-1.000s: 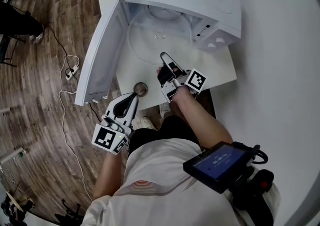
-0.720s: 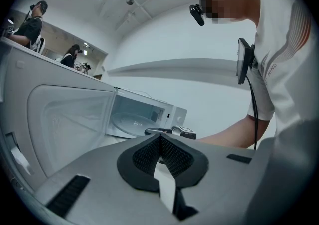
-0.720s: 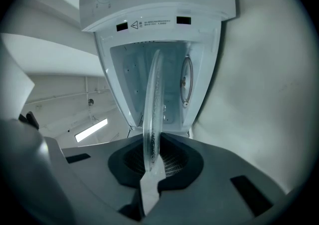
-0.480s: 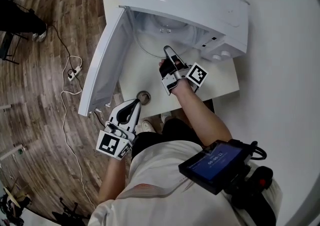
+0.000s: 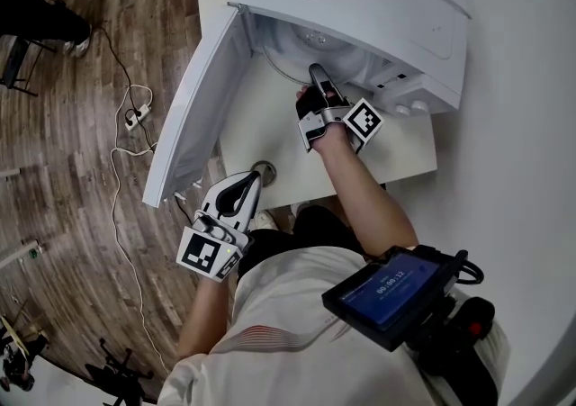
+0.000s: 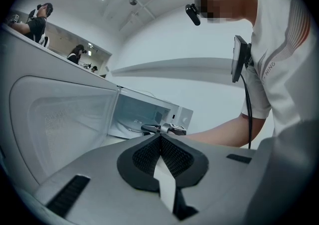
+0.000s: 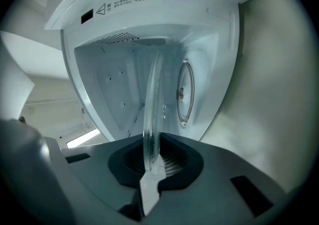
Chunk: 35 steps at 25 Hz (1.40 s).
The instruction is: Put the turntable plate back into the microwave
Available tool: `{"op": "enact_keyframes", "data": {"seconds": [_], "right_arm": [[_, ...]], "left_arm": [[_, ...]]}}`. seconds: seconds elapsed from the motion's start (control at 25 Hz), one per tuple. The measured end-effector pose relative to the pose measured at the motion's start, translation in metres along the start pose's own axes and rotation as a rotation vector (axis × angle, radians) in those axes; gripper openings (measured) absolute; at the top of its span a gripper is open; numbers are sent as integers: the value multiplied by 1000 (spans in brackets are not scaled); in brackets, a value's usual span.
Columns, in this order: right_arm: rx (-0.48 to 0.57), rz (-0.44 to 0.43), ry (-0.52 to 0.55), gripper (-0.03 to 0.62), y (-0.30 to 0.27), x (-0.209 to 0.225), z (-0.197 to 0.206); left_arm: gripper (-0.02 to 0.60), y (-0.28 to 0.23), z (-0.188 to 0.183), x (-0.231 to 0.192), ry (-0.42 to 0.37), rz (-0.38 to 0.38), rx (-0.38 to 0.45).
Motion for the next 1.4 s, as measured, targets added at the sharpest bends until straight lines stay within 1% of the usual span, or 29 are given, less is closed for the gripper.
{"op": "enact_keyframes", "data": {"seconds": [0.36, 0.68, 0.84, 1.0, 1.2, 1.4], "right_arm": [[75, 26, -19, 26, -21, 4, -14], [142, 57, -33, 26, -34, 2, -19], [192, 67, -50, 26, -41, 1, -22], [233, 85, -46, 26, -48, 4, -25], [253, 71, -37, 26, -55, 1, -32], [281, 73, -51, 26, -62, 2, -37]], "left_arm": [[9, 1, 4, 0, 18, 4, -3], [9, 4, 2, -6, 17, -1, -2], [9, 5, 2, -9, 20, -4, -6], [9, 3, 3, -8, 23, 2, -11], [9, 5, 4, -10, 25, 0, -17], [9, 4, 5, -12, 27, -1, -17]]}}
Point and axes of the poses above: the fingertips, and each gripper's own axes: y backward along the fingers, x to its right, z out of its underside, the point moved 2 cm from there along y, backward along the fingers, and after that the axes turned 2 degrees about x, right-handed, at the moved point
